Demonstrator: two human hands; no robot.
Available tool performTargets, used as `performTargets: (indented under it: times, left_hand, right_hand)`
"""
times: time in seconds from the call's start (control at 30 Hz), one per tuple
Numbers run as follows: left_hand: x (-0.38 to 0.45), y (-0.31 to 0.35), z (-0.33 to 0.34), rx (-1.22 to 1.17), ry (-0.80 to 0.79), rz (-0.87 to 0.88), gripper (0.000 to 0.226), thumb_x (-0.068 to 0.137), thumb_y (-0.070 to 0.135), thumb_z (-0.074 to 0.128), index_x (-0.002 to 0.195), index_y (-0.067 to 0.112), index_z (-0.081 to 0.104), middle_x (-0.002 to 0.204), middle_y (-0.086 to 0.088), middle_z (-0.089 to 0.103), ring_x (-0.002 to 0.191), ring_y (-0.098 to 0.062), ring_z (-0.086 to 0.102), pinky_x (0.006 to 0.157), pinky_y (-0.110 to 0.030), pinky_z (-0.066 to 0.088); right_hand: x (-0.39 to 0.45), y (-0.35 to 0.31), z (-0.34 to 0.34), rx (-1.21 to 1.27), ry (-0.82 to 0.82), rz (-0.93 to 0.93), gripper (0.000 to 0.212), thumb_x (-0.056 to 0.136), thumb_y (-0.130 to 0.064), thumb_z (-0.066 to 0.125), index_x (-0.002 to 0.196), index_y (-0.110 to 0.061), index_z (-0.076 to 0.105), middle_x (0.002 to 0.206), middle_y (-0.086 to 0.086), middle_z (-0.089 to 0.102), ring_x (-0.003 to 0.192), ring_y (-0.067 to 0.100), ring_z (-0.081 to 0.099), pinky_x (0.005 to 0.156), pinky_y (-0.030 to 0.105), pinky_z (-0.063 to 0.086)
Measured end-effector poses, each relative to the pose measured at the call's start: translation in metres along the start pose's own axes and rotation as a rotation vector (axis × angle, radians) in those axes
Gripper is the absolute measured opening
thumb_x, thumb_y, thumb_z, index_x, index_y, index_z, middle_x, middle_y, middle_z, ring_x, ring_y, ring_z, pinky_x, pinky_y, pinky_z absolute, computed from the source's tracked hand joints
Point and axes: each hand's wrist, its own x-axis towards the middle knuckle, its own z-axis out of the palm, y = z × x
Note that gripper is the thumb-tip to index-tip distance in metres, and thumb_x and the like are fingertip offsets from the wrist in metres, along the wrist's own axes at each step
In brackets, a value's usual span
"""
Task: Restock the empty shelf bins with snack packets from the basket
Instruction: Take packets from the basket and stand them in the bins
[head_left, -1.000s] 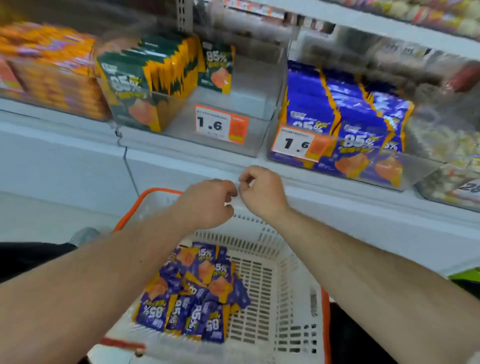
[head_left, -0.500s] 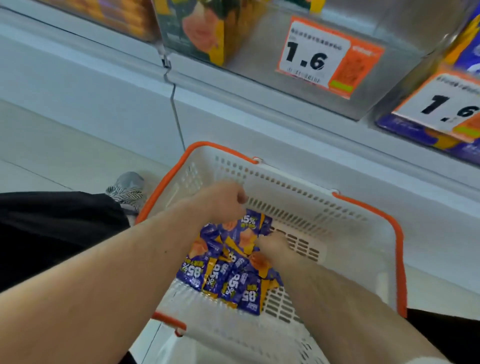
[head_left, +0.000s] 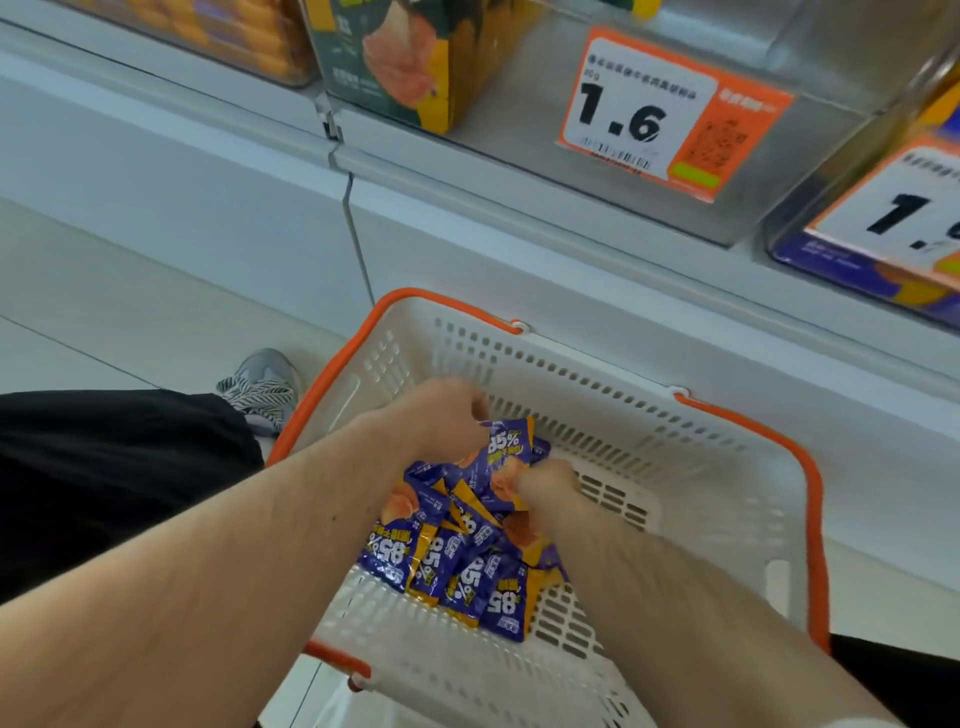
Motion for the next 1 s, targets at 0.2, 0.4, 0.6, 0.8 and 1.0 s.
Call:
performTargets:
  times: [0.2,0.4,0.6,0.8,1.0]
  left_hand:
    - [-0.012,0.02,0.002,0.052,-0.076,0.057,0.034,0.091,0.028,0.058,0.121,0.011,0.059,0.118,-0.006,0.064,0.106,-0.022,0.06,0.097,-0.037,0.049]
    - [-0.034,0.055,0.001,-0.161,-0.068,0.135,0.039,0.092,0.042,0.062,0.123,0.02,0.051,0.122,-0.001,0.055,0.105,-0.017,0.054,0.091,-0.029,0.045]
    - [-0.062,0.13,-0.002,-0.692,0.073,0.377,0.027,0.087,0.015,0.072,0.108,0.028,0.062,0.099,0.008,0.072,0.089,-0.006,0.068,0.079,-0.027,0.056]
    - [-0.068,0.2,0.001,-0.568,0.276,0.56,0.032,0.062,0.027,0.066,0.095,0.029,0.067,0.087,0.004,0.075,0.084,-0.022,0.07,0.083,-0.049,0.054]
    - [-0.082,0.278,-0.002,-0.368,0.347,0.777,0.039,0.082,0.018,0.074,0.118,0.029,0.061,0.107,0.013,0.069,0.094,-0.007,0.066,0.078,-0.034,0.058]
  right_hand:
    - [-0.047,-0.014,-0.077,-0.326,0.009,-0.253,0.024,0.089,-0.026,0.067,0.072,-0.011,0.06,0.072,0.003,0.057,0.061,0.015,0.048,0.052,0.024,0.035]
    - [-0.12,-0.032,-0.158,-0.194,-0.1,-0.44,0.015,0.093,-0.008,0.061,0.08,-0.016,0.063,0.063,-0.003,0.055,0.048,0.007,0.041,0.047,0.021,0.03]
    - [-0.185,-0.043,-0.223,-0.093,-0.028,-0.544,0.019,0.093,-0.005,0.06,0.08,-0.019,0.06,0.068,0.001,0.057,0.053,0.01,0.044,0.056,0.024,0.039]
    - [-0.239,-0.044,-0.284,-0.236,0.612,-0.835,0.032,0.079,-0.025,0.079,0.107,-0.019,0.063,0.105,0.0,0.065,0.098,0.017,0.06,0.084,0.028,0.045]
    - [-0.288,-0.042,-0.331,-0.539,0.874,-1.002,0.047,0.083,-0.038,0.075,0.122,-0.022,0.055,0.123,-0.002,0.056,0.113,0.016,0.054,0.092,0.039,0.049]
